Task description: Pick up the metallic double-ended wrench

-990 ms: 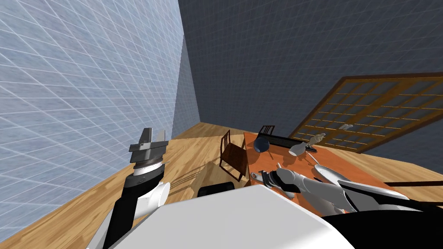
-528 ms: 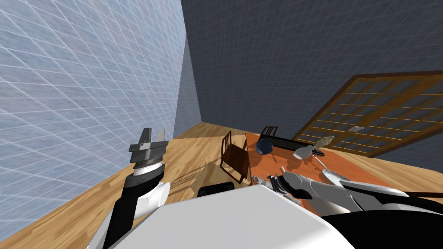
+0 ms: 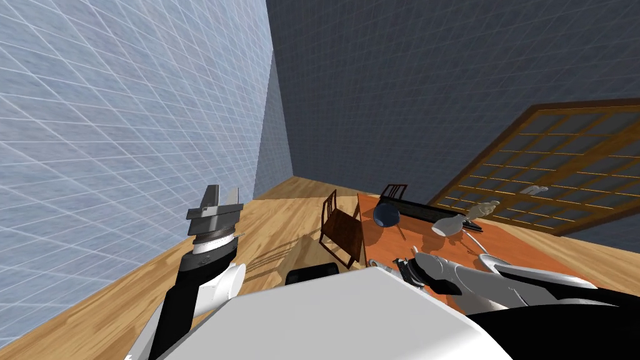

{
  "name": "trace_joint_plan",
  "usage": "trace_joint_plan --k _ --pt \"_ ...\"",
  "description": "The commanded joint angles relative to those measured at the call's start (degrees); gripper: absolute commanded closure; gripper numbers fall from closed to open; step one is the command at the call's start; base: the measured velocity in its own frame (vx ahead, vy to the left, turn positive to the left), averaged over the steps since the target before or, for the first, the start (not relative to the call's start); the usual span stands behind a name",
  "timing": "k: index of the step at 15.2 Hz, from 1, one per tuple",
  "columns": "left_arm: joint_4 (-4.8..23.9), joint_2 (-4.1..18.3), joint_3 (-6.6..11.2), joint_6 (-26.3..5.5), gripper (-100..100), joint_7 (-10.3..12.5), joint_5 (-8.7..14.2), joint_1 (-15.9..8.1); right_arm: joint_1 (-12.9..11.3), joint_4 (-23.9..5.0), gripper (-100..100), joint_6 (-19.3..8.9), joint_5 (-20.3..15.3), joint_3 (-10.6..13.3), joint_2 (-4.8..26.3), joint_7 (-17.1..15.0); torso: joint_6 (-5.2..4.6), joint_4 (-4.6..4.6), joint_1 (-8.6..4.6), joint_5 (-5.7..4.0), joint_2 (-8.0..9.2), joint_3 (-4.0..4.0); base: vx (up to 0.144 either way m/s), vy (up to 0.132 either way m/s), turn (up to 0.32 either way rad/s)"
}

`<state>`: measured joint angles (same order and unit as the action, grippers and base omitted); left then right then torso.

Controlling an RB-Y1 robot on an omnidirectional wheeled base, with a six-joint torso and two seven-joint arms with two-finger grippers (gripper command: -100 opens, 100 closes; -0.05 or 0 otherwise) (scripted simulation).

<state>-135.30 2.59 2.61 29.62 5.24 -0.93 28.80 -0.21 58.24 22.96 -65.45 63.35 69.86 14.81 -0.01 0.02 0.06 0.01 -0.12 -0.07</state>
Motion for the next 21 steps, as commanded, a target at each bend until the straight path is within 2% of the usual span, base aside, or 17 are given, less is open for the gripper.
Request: trace_joint_plan --k 1,4,5,7,8,9,12,13,16,17,18,20,21 --pt "0.0 0.0 0.0 0.0 0 0.0 0.0 0.0 2.3 -2.6 -100 1.7 -1.1 -2.9 -1.9 2.9 0.0 0.0 0.0 0.0 0.0 0.0 0.008 0.02 0.11" --pt "0.0 0.0 0.0 0.0 0 0.0 0.0 0.0 2.3 -2.6 -100 1.7 -1.1 -5.8 -1.9 2.9 -0.01 -0.01 0.03 0.01 0.02 0.02 0.007 0.016 0.045" --pt "0.0 0.0 0.0 0.0 0 0.0 0.0 0.0 4.4 -5.0 -100 3.2 -1.9 -7.5 -3.8 5.4 -0.02 -0.01 0.01 0.01 0.04 0.02 0.007 0.016 0.08" --pt "0.0 0.0 0.0 0.0 0 0.0 0.0 0.0 4.4 -5.0 -100 3.2 -1.9 -10.1 -3.8 5.5 0.01 -0.01 0.02 0.0 0.04 0.02 0.007 0.015 0.085" --pt "0.0 0.0 0.0 0.0 0 0.0 0.0 0.0 4.4 -5.0 -100 3.2 -1.9 -10.5 -3.8 5.5 0.0 -0.01 0.01 0.01 0.04 0.02 0.004 0.006 0.001" --pt "0.0 0.0 0.0 0.0 0 0.0 0.0 0.0 6.6 -7.3 -100 4.7 -2.8 -12.3 -5.6 8.0 -0.01 -0.01 0.0 0.01 0.04 0.02 0.007 0.013 0.095" --pt "0.0 0.0 0.0 0.0 0 0.0 0.0 0.0 6.6 -7.4 -100 4.7 -2.8 -15.2 -5.6 8.2 -0.02 -0.01 0.01 0.01 0.04 0.02 0.008 0.012 0.047" --pt "0.0 0.0 0.0 0.0 0 0.0 0.0 0.0 8.7 -9.8 -100 6.2 -3.6 -16.6 -7.4 10.4 -0.01 -0.02 0.0 0.01 0.04 0.03 0.008 0.013 0.093" --pt "0.0 0.0 0.0 0.0 0 0.0 0.0 0.0 8.7 -9.8 -100 6.2 -3.6 -19.6 -7.4 10.8 0.01 -0.02 0.01 0.01 0.03 0.02 0.007 0.011 0.052" --pt "0.0 0.0 0.0 0.0 0 0.0 0.0 0.0 8.7 -9.8 -100 6.2 -3.6 -20.0 -7.4 10.8 0.0 -0.02 0.0 0.02 0.03 0.03 0.002 0.003 -0.012" --pt "0.0 0.0 0.0 0.0 0 0.0 0.0 0.0 10.8 -12.2 -100 7.7 -4.5 -22.1 -9.2 13.5 0.01 -0.02 -0.02 0.01 0.03 0.03 0.006 0.013 0.104" --pt "0.0 0.0 0.0 0.0 0 0.0 0.0 0.0 10.8 -12.2 -100 7.7 -4.5 -24.7 -9.2 13.5 0.02 -0.02 0.01 0.01 0.03 0.02 0.01 0.014 0.084" --pt "0.0 0.0 0.0 0.0 0 0.0 0.0 0.0 12.9 -14.7 -100 9.2 -5.3 -26.1 -11.1 16.1 0.01 -0.02 0.01 0.02 0.02 0.02 0.012 0.018 0.126"
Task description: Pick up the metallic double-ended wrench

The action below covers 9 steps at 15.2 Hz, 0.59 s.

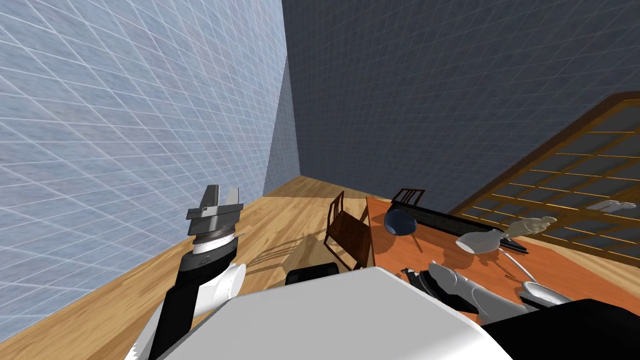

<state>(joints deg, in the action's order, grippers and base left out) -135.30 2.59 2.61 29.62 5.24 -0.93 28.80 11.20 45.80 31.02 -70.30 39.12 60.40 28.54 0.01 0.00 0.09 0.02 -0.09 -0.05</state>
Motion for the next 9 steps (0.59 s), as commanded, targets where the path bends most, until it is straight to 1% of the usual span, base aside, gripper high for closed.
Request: trace_joint_plan --k 1,3,4,6,7,8,9 --pt "0.0 0.0 0.0 0.0 0 0.0 0.0 0.0 1.5 -2.2 -100 1.2 -0.4 -2.9 -1.6 2.4 0.0 0.0 0.0 0.0 0.0 0.0 0.014 0.02 0.109" --pt "0.0 0.0 0.0 0.0 0 0.0 0.0 0.0 1.5 -2.2 -100 1.2 -0.4 -5.1 -1.6 2.4 -0.02 0.0 0.0 0.01 0.0 0.0 0.007 0.01 0.0" --pt "0.0 0.0 0.0 0.0 0 0.0 0.0 0.0 3.6 -4.6 -100 2.7 -1.3 -6.7 -3.4 5.1 -0.02 0.0 -0.02 0.01 0.01 0.0 0.008 0.014 0.079" --pt "0.0 0.0 0.0 0.0 0 0.0 0.0 0.0 3.6 -4.6 -100 2.7 -1.3 -9.5 -3.4 5.1 0.0 -0.01 0.0 0.01 0.01 0.01 0.008 0.014 0.085" --pt "0.0 0.0 0.0 0.0 0 0.0 0.0 0.0 3.6 -4.6 -100 2.7 -1.3 -9.8 -3.4 5.1 0.0 -0.01 -0.02 0.01 0.01 0.01 0.0 0.0 0.0" --pt "0.0 0.0 0.0 0.0 0 0.0 0.0 0.0 5.8 -7.0 -100 4.1 -2.1 -11.9 -5.3 7.7 -0.01 -0.01 -0.03 0.0 0.01 0.01 0.008 0.013 0.103" --pt "0.0 0.0 0.0 0.0 0 0.0 0.0 0.0 5.8 -7.0 -100 4.1 -2.1 -13.2 -5.3 7.7 -0.01 0.0 -0.02 -0.01 0.02 0.01 0.011 0.016 0.12"
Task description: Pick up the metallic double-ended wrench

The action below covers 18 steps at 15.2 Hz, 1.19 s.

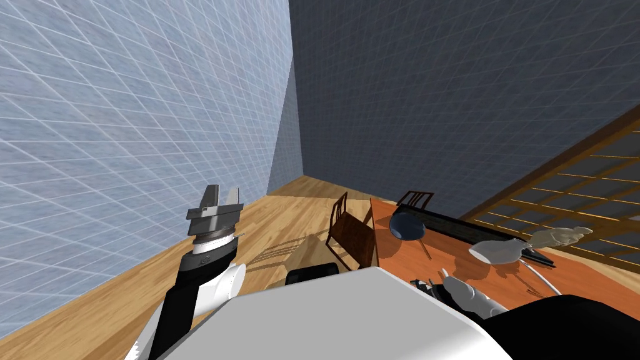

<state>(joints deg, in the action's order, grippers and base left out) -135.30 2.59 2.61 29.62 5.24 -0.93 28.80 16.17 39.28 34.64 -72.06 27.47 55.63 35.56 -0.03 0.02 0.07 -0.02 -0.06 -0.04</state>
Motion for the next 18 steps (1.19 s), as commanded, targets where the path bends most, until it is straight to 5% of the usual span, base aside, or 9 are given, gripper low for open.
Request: trace_joint_plan --k 1,5,6,7,11,12,14,15,18 --pt "0.0 0.0 0.0 0.0 0 0.0 0.0 0.0 0.8 -0.5 -100 0.5 -0.4 -2.9 -0.5 0.7 0.0 0.0 0.0 0.0 0.0 0.0 0.009 0.011 0.036" --pt "0.0 0.0 0.0 0.0 0 0.0 0.0 0.0 2.9 -2.9 -100 2.0 -1.2 -7.6 -2.3 3.4 -0.08 0.04 -0.07 -0.08 0.04 0.0 0.011 0.011 0.064" --pt "0.0 0.0 0.0 0.0 0 0.0 0.0 0.0 2.3 -3.4 -100 2.0 -0.9 -6.3 -2.3 3.8 -0.11 0.04 -0.11 -0.1 0.06 0.01 0.005 0.006 -0.001" --pt "0.0 0.0 0.0 0.0 0 0.0 0.0 0.0 2.4 -3.3 100 2.1 -0.9 -6.6 -2.3 3.8 -0.11 0.04 -0.14 -0.11 0.08 0.02 0.0 0.0 0.0" --pt "0.0 0.0 0.0 0.0 0 0.0 0.0 0.0 2.4 -3.3 100 2.0 -0.9 -6.6 -2.3 3.7 -0.09 0.05 -0.19 -0.14 0.12 0.03 0.0 0.0 -0.004" --pt "0.0 0.0 0.0 0.0 0 0.0 0.0 0.0 0.8 -0.5 100 0.5 -0.4 -3.7 -0.5 0.8 -0.09 0.04 -0.19 -0.13 0.12 0.04 -0.012 -0.01 -0.145" --pt "0.0 0.0 0.01 0.0 0 0.0 0.0 0.0 0.8 -0.5 100 0.5 -0.4 -2.9 -0.5 0.7 -0.08 0.01 -0.23 -0.11 0.16 0.07 -0.017 -0.014 -0.077" --pt "0.0 0.0 0.01 0.0 0 0.0 0.0 0.0 -1.3 1.9 100 -1.0 0.5 -0.8 1.3 -1.5 -0.07 0.01 -0.23 -0.12 0.17 0.08 -0.02 -0.021 -0.116" --pt "0.0 0.0 0.01 0.0 0 0.0 0.0 0.0 -1.3 1.9 100 -1.0 0.5 1.8 1.3 -1.9 -0.06 0.0 -0.23 -0.12 0.16 0.08 -0.006 -0.016 -0.038"
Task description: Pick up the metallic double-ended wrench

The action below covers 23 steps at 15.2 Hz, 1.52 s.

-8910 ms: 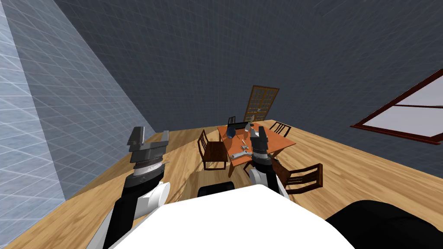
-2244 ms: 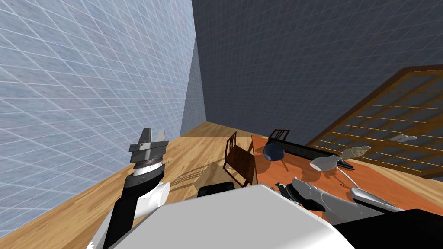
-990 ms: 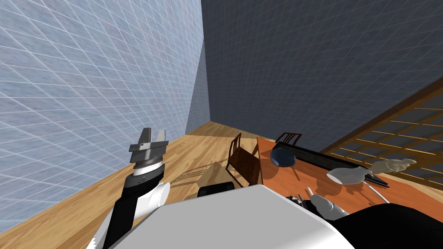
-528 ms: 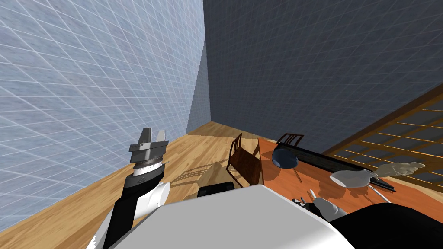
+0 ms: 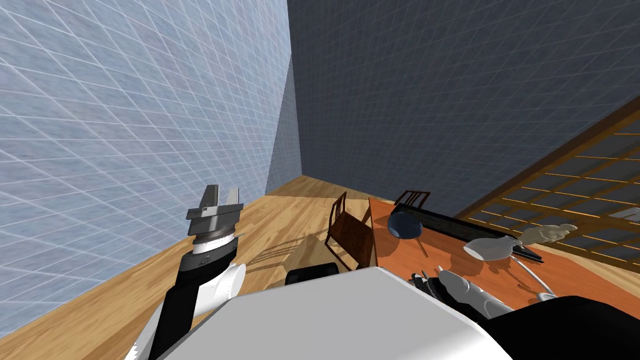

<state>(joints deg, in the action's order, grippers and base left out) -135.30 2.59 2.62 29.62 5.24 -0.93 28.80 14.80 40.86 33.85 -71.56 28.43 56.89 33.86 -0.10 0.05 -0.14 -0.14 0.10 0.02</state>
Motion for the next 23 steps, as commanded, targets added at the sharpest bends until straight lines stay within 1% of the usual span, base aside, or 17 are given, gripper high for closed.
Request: trace_joint_plan --k 1,3,4,7,8,9,11,12,13,15,16,18,19,20,22,23 --pt "0.0 0.0 0.0 0.0 0 0.0 0.0 0.0 -2.1 2.7 100 -1.7 0.8 2.9 1.9 -2.9 0.0 0.0 0.0 0.0 0.0 0.0 -0.007 -0.013 -0.133" --pt "0.0 0.0 0.0 0.0 0 0.0 0.0 0.0 -2.1 2.7 100 -1.7 0.8 5.6 1.9 -2.9 0.03 -0.02 0.02 0.03 0.0 0.01 -0.01 -0.012 -0.07" --pt "0.0 0.0 0.0 0.0 0 0.0 0.0 0.0 -4.2 5.1 100 -3.2 1.7 6.9 3.7 -5.6 0.02 0.0 0.03 0.02 0.01 0.0 -0.016 -0.014 -0.111" --pt "0.0 0.0 0.0 0.0 0 0.0 0.0 0.0 -4.2 5.1 100 -3.2 1.7 10.2 3.7 -5.6 0.04 0.0 0.03 0.06 0.0 0.0 -0.008 -0.015 -0.038" --pt "0.0 0.0 0.0 0.0 0 0.0 0.0 0.0 -4.2 5.1 100 -3.2 1.7 10.3 3.7 -5.6 0.03 0.02 0.05 0.05 0.0 -0.01 0.001 -0.005 0.012" --pt "0.0 0.0 0.0 0.0 0 0.0 0.0 0.0 -6.3 7.6 100 -4.7 2.5 12.4 5.5 -8.2 0.02 0.04 0.07 0.05 -0.01 -0.02 -0.007 -0.01 -0.116" --pt "0.0 0.0 0.0 0.0 0 0.0 0.0 0.0 -6.3 7.6 100 -4.7 2.5 14.6 5.5 -8.2 0.02 0.03 0.07 0.1 -0.02 -0.03 -0.009 -0.013 -0.084" --pt "0.0 0.0 0.0 0.0 0 0.0 0.0 0.0 -6.3 7.6 100 -4.7 2.5 15.0 5.5 -8.2 0.02 0.04 0.08 0.07 -0.02 -0.03 -0.005 -0.007 0.016" --pt "0.0 0.0 0.0 0.0 0 0.0 0.0 0.0 -8.5 10.0 100 -6.2 3.4 16.7 7.4 -10.5 0.02 0.06 0.09 0.07 -0.03 -0.04 -0.013 -0.012 -0.085" --pt "0.0 0.0 0.0 0.0 0 0.0 0.0 0.0 -8.5 10.0 100 -6.2 3.4 19.7 7.4 -10.9 0.03 0.05 0.09 0.11 -0.04 -0.05 -0.009 -0.015 -0.073" --pt "0.0 0.0 0.0 0.0 0 0.0 0.0 0.0 -10.6 12.4 100 -7.7 4.2 21.0 9.2 -13.5 -0.01 0.07 0.09 0.1 -0.04 -0.06 -0.011 -0.019 -0.126" --pt "0.0 0.0 0.0 0.0 0 0.0 0.0 0.0 -10.6 12.4 100 -7.7 4.2 23.8 9.2 -13.5 -0.02 0.06 0.08 0.12 -0.04 -0.05 -0.01 -0.018 -0.065" --pt "0.0 0.0 0.0 0.0 0 0.0 0.0 0.0 -10.6 12.4 100 -7.7 4.2 24.4 9.2 -13.5 -0.04 0.08 0.09 0.1 -0.03 -0.06 -0.002 -0.008 0.003" --pt "0.0 0.0 0.0 0.0 0 0.0 0.0 0.0 -12.7 14.8 100 -9.2 5.0 26.2 11.0 -16.2 -0.04 0.09 0.11 0.09 -0.03 -0.06 -0.011 -0.013 -0.106" --pt "0.0 0.0 0.0 0.0 0 0.0 0.0 0.0 -12.7 14.8 100 -9.2 5.0 29.0 11.0 -16.2 -0.05 0.07 0.12 0.14 -0.04 -0.06 -0.008 -0.013 -0.066" --pt "0.0 0.0 0.0 0.0 0 0.0 0.0 0.0 -12.7 14.8 100 -9.2 5.0 29.1 11.0 -16.2 -0.09 0.1 0.12 0.12 -0.03 -0.06 -0.002 -0.006 -0.006"
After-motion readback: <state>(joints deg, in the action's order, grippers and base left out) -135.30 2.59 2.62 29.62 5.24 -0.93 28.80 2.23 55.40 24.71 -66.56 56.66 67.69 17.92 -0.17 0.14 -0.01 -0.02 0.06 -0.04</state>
